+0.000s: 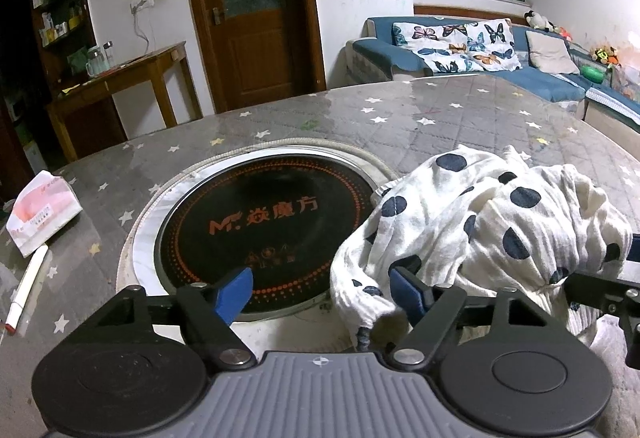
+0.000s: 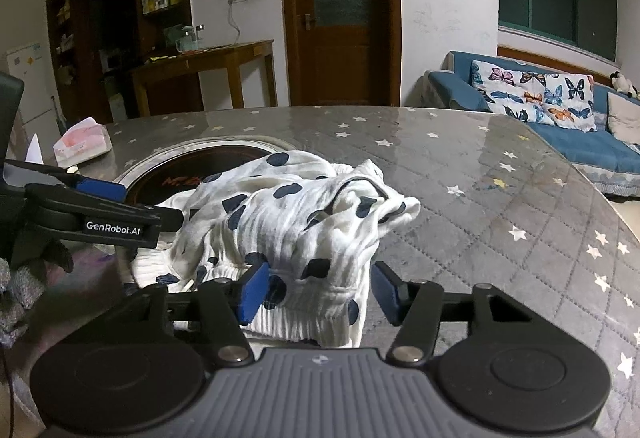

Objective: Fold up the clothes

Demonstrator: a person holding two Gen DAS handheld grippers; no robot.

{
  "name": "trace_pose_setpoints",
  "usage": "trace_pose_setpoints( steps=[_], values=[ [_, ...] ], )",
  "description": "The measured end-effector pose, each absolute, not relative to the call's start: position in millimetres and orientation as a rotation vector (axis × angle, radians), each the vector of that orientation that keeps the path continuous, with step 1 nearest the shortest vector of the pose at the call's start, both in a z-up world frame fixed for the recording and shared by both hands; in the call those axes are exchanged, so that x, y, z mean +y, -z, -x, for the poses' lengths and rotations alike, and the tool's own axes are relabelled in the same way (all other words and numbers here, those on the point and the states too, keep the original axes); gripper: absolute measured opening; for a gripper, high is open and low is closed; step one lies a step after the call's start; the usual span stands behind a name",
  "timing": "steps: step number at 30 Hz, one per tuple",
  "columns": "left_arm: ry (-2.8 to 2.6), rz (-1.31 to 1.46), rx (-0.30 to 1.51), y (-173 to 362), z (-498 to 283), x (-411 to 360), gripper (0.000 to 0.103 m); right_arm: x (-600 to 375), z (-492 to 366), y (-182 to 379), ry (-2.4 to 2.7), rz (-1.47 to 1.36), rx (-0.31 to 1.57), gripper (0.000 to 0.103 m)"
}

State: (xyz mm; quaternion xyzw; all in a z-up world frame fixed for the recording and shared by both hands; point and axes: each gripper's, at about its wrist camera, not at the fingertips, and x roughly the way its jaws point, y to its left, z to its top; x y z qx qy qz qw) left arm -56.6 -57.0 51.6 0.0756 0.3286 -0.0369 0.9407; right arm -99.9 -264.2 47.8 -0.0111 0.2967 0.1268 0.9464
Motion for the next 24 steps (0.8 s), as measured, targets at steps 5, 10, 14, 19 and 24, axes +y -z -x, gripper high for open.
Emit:
trace_pose_setpoints(
  steps=[5,10,14,19,24],
  values=[
    [0.079,-0.154,0.676,-51,58,-57,0.064,-263,102,-49,-0.262,0.029,0.600,0.047],
    [0.081,-0.149,0.675,-53,60,-54,0.060,-264,104,-50,-0.259,0.027,0.591,0.036],
    [0.099,-0.137,0.669,-56,63,-54,0.060,-267,105,-50,-0.253,0.019,0.589,0.031],
    [0.131,-0.133,0.660,-60,65,-56,0.063,-270,106,-50,-0.250,0.009,0.582,0.025],
    [0.154,-0.144,0.656,-58,64,-55,0.070,-275,108,-51,-0.259,0.007,0.578,0.024]
  ],
)
